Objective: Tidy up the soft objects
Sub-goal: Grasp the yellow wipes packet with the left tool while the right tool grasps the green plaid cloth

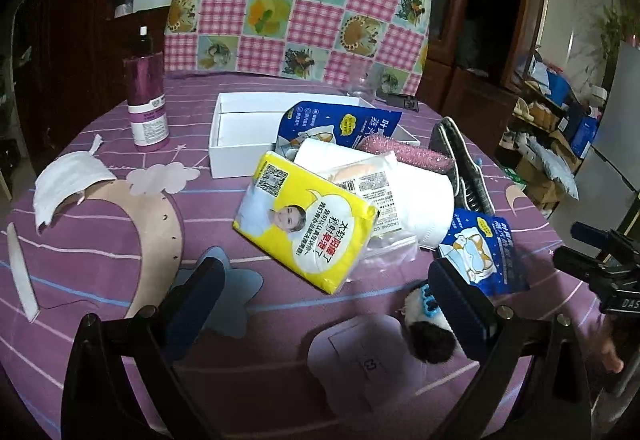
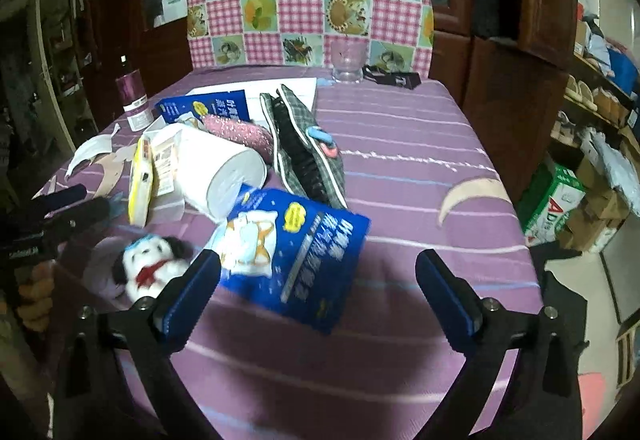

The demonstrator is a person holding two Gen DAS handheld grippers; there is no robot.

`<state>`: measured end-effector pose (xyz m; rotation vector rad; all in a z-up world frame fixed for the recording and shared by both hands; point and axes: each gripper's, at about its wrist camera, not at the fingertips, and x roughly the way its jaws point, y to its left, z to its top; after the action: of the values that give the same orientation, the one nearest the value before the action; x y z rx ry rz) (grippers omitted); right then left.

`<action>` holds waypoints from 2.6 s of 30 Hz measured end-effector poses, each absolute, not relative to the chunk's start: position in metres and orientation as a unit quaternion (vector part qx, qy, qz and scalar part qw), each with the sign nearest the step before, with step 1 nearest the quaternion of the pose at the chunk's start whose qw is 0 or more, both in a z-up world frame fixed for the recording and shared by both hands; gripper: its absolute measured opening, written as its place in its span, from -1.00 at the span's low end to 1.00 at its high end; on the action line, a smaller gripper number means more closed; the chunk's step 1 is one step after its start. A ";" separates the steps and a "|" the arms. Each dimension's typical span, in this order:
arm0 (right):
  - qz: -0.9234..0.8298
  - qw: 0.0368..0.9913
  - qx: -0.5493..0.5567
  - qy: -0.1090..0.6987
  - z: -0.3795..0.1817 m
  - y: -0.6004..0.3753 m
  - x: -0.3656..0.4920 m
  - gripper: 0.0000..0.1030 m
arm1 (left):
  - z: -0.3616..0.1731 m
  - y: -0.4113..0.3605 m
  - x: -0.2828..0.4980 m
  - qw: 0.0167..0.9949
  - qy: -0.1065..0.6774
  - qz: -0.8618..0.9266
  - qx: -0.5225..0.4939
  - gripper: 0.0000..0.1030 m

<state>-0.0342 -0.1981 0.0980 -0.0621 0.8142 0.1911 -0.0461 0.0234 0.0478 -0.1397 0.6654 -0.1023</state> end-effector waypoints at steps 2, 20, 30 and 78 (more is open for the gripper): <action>0.096 0.911 -0.031 0.401 0.107 -0.203 -0.041 0.88 | 0.054 0.024 -0.048 0.939 0.335 -0.033 -0.068 1.00; 0.126 0.913 0.090 0.377 0.203 -0.172 0.054 0.73 | 0.130 0.020 0.024 0.905 0.400 0.010 -0.141 1.00; 0.134 0.871 0.205 0.425 0.146 -0.187 0.118 0.73 | 0.102 0.040 0.075 0.888 0.430 0.044 -0.158 1.00; 0.113 0.833 0.173 0.513 0.070 -0.214 0.129 -0.62 | 0.019 0.017 0.056 0.840 0.539 0.001 -0.068 0.23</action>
<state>0.1287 -0.2135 0.0702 0.3666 1.0868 0.2399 0.0557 0.0170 0.0185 -0.1443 1.1391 0.0017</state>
